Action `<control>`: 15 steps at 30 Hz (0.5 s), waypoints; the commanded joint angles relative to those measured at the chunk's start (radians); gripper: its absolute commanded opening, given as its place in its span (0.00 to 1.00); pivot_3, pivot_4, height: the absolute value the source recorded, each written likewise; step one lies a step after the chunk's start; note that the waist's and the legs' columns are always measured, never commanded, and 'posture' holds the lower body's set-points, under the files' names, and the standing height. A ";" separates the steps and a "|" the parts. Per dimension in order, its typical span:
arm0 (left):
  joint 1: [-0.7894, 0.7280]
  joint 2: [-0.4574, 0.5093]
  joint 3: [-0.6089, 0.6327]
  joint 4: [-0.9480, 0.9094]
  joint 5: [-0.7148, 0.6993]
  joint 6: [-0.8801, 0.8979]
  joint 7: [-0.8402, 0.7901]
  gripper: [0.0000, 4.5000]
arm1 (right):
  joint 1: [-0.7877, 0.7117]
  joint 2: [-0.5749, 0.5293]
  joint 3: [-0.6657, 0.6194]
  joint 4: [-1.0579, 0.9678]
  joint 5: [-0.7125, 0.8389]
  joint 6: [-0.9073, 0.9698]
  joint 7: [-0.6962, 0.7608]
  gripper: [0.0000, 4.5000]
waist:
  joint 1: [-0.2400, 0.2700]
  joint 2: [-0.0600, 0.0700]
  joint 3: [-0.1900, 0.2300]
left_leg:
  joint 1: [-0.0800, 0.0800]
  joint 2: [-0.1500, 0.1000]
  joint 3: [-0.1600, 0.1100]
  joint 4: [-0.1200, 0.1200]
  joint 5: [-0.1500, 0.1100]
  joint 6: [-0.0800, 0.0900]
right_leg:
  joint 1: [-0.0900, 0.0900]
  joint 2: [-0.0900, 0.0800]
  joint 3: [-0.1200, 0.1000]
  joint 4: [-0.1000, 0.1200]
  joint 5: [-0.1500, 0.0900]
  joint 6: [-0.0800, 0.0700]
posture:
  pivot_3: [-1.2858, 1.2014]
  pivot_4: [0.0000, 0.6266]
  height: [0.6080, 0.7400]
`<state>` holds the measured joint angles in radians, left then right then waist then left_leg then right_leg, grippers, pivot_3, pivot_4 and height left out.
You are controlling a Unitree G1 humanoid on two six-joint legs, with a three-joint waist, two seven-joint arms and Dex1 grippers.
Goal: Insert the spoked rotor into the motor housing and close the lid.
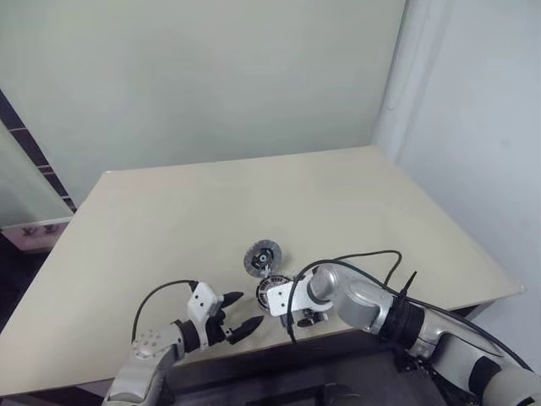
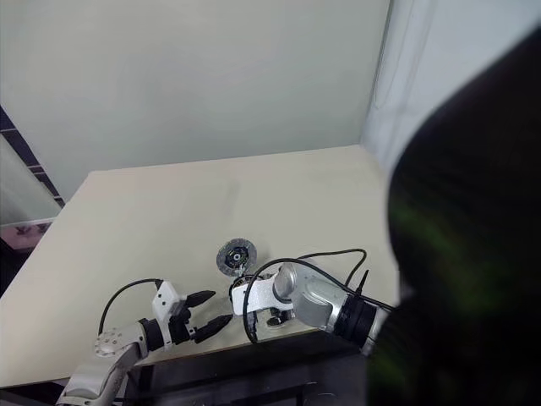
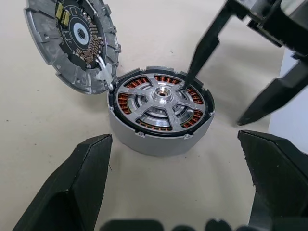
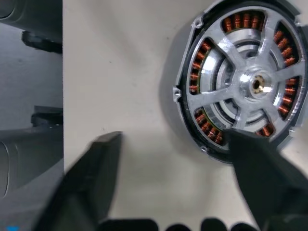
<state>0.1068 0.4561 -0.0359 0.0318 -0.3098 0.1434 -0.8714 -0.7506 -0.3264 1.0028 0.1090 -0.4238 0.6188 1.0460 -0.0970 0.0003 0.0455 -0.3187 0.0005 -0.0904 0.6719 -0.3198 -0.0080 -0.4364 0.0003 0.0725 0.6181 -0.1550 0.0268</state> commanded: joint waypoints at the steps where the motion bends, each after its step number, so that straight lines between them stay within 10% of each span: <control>1: -0.007 0.000 0.001 -0.039 0.003 -0.020 0.003 1.00 | 0.015 0.015 -0.019 0.016 -0.016 -0.010 -0.003 0.55 | 0.000 0.000 0.000 | 0.000 0.000 0.000 0.001 0.000 0.000 | 0.000 0.000 0.000 0.003 0.000 0.000 | 0.52 0.00 1.00; 8: -0.009 0.000 0.002 -0.034 0.004 -0.025 0.002 1.00 | 0.055 0.046 -0.070 0.034 -0.031 -0.015 -0.037 0.05 | 0.000 0.000 0.000 | 0.005 0.000 0.000 0.001 0.000 0.000 | 0.003 0.000 -0.001 0.004 -0.001 -0.001 | 0.52 0.00 1.00; 15: -0.020 0.000 0.000 -0.024 0.005 -0.026 -0.001 1.00 | 0.080 0.080 -0.128 0.037 -0.004 0.013 -0.039 0.02 | 0.000 0.000 0.000 | 0.012 0.000 0.001 0.001 0.000 0.000 | 0.009 0.000 -0.001 0.004 -0.001 -0.001 | 0.52 0.00 1.00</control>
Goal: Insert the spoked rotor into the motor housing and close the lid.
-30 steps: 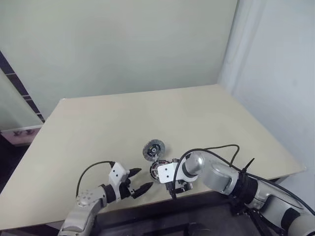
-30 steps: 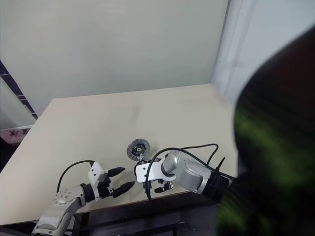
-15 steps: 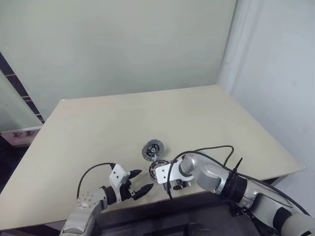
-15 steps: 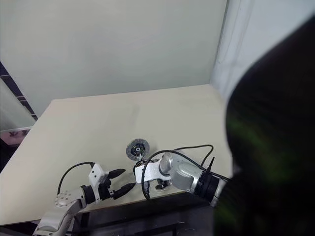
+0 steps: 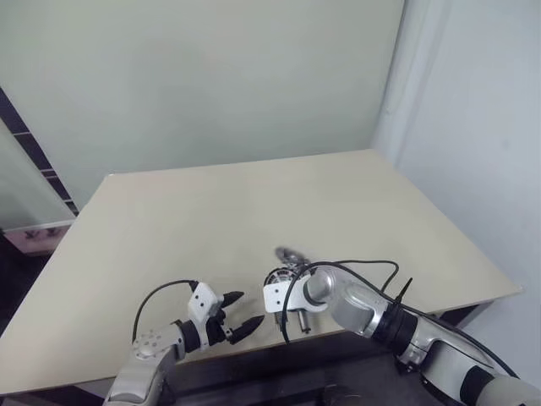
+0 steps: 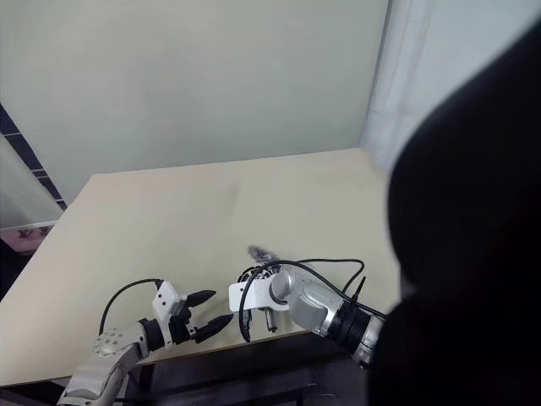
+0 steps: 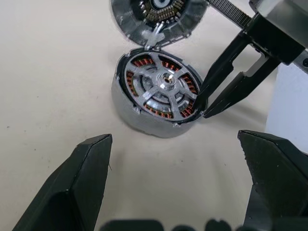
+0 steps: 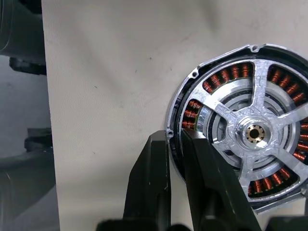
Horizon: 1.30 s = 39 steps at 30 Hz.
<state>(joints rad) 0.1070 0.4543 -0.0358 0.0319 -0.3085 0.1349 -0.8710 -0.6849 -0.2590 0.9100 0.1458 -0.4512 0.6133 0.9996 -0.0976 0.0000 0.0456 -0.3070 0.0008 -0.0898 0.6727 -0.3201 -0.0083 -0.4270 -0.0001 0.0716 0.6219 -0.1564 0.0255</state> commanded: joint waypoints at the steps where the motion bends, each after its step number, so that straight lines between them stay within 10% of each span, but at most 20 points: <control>1: -0.022 0.002 0.000 -0.022 0.004 -0.018 -0.002 1.00 | 0.020 0.020 -0.046 -0.008 0.036 0.031 0.015 0.02 | 0.000 0.000 0.000 | 0.000 0.000 0.000 0.000 0.000 0.000 | 0.000 0.000 0.000 0.000 0.000 0.000 | 0.52 0.00 1.00; 18: -0.021 0.003 0.023 -0.015 0.000 -0.022 0.011 1.00 | 0.048 0.224 -0.268 -0.099 0.274 0.460 -0.044 0.02 | -0.002 0.000 0.001 | -0.001 0.001 -0.002 -0.006 -0.001 -0.002 | -0.003 0.000 -0.002 0.000 -0.003 -0.004 | 0.52 0.00 1.00; 36: 0.057 0.044 0.112 -0.097 -0.033 0.018 0.044 1.00 | 0.095 0.283 -0.337 -0.066 0.386 0.431 -0.320 0.02 | -0.004 0.000 0.002 | -0.001 0.002 -0.002 -0.006 -0.001 -0.002 | -0.004 0.000 -0.004 0.000 -0.003 -0.004 | 0.52 0.00 1.00; 39: 0.062 0.045 0.116 -0.104 -0.034 0.023 0.047 1.00 | 0.090 0.264 -0.320 -0.079 0.393 0.427 -0.325 0.23 | -0.004 0.000 0.002 | -0.001 0.002 -0.003 -0.006 -0.001 -0.002 | -0.004 0.000 -0.004 0.000 -0.003 -0.005 | 0.52 0.00 1.00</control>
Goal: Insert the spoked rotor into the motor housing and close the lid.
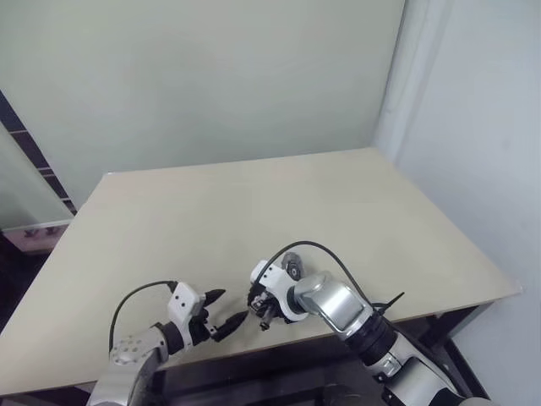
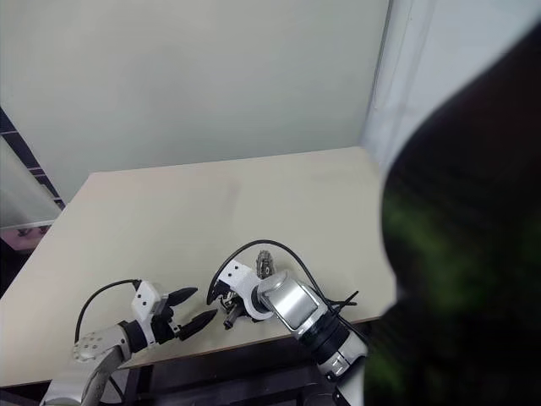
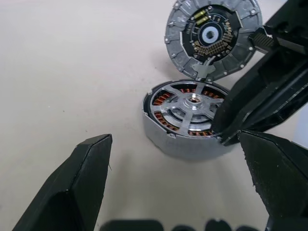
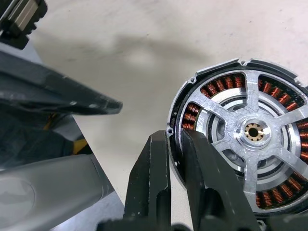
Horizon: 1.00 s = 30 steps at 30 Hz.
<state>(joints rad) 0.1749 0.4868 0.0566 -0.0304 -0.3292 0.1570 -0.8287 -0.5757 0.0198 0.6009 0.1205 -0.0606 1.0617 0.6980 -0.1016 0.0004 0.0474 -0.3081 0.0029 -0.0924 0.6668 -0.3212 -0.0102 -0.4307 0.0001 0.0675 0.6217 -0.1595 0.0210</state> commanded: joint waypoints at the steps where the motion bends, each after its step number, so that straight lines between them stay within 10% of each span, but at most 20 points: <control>1: -0.006 0.013 0.025 -0.043 -0.014 0.003 0.007 1.00 | -0.020 -0.021 -0.008 -0.062 0.008 -0.020 -0.023 0.30 | 0.000 0.000 0.000 | 0.000 0.000 0.000 0.000 0.000 0.000 | 0.000 0.000 0.000 0.000 0.000 0.000 | 0.52 0.00 1.00; 10: -0.019 0.010 0.022 -0.053 -0.015 0.023 0.018 1.00 | -0.037 -0.088 0.014 -0.158 0.033 -0.052 -0.007 1.00 | 0.000 -0.001 0.000 | -0.007 0.000 0.001 -0.001 0.000 0.000 | -0.008 0.000 0.000 0.000 0.000 0.000 | 0.52 0.00 1.00; 30: -0.038 0.015 0.016 -0.062 -0.013 0.041 0.014 1.00 | -0.175 -0.198 -0.264 -0.296 0.077 -0.198 -0.156 1.00 | 0.001 -0.001 0.000 | -0.015 -0.001 0.001 0.000 0.000 -0.001 | -0.014 0.000 0.000 -0.001 0.001 0.002 | 0.52 0.00 1.00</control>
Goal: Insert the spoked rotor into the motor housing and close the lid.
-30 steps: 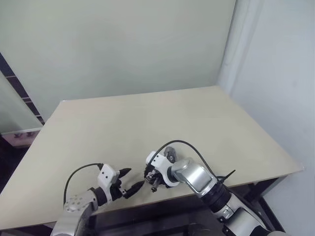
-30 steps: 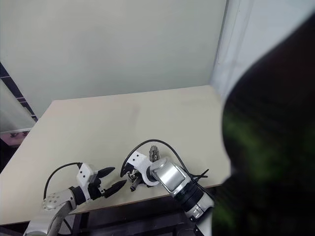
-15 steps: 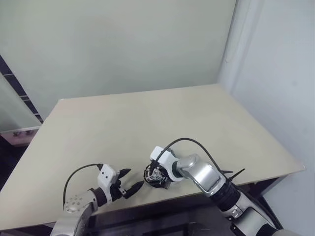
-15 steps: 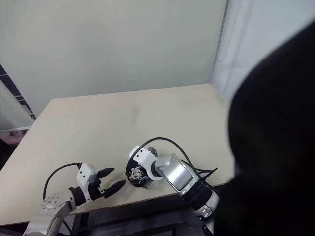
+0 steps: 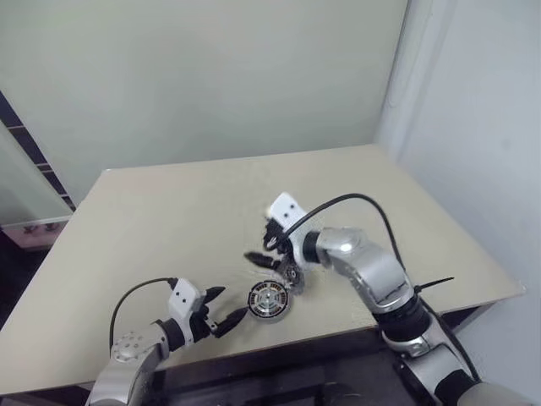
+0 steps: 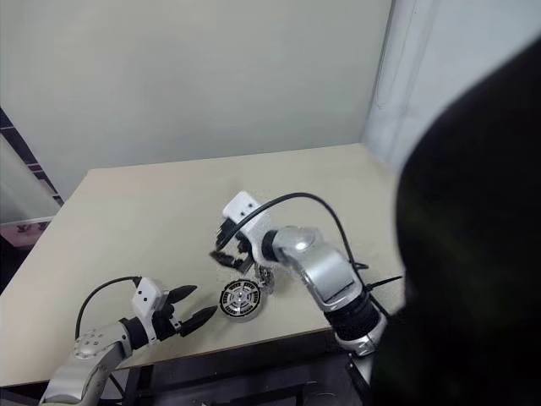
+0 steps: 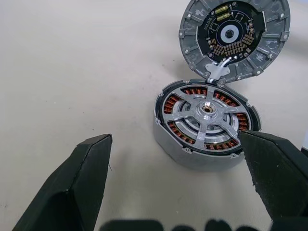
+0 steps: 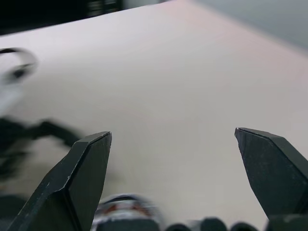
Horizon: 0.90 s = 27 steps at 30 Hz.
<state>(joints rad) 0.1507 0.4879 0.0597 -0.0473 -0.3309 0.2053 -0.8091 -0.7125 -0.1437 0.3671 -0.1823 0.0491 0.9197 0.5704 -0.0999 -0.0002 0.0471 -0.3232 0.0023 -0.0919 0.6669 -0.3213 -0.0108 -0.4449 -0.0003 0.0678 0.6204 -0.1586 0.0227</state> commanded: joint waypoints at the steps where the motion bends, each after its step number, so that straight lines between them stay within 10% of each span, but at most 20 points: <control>1: -0.013 0.016 0.015 -0.047 -0.012 -0.006 -0.007 1.00 | -0.042 -0.064 -0.027 0.019 -0.049 -0.070 -0.034 1.00 | 0.000 0.000 0.000 | 0.000 0.000 0.000 0.000 0.000 0.000 | 0.000 0.000 0.000 0.000 0.000 0.000 | 0.52 0.00 1.00; 12: -0.012 0.040 0.045 -0.044 -0.025 -0.006 -0.014 1.00 | 0.052 -0.285 0.157 0.085 -0.141 -0.107 0.085 1.00 | -0.001 0.000 0.000 | 0.000 0.000 0.001 0.000 0.000 0.000 | 0.000 0.000 0.001 0.000 -0.001 -0.002 | 0.52 0.00 1.00; 27: -0.014 0.047 0.053 -0.056 -0.021 0.005 -0.015 1.00 | 0.152 -0.046 0.206 0.113 -0.077 -0.114 0.065 1.00 | 0.000 -0.001 0.000 | 0.000 0.000 0.001 0.000 0.000 0.000 | 0.000 0.001 0.001 0.001 0.000 0.000 | 0.52 0.00 1.00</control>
<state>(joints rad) 0.1462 0.5183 0.0880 -0.0564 -0.3338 0.2162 -0.8203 -0.5498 -0.1950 0.5769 -0.0698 -0.0227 0.8329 0.6465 -0.0999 -0.0009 0.0476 -0.3229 0.0026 -0.0908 0.6673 -0.3212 -0.0107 -0.4446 0.0004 0.0690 0.6211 -0.1586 0.0226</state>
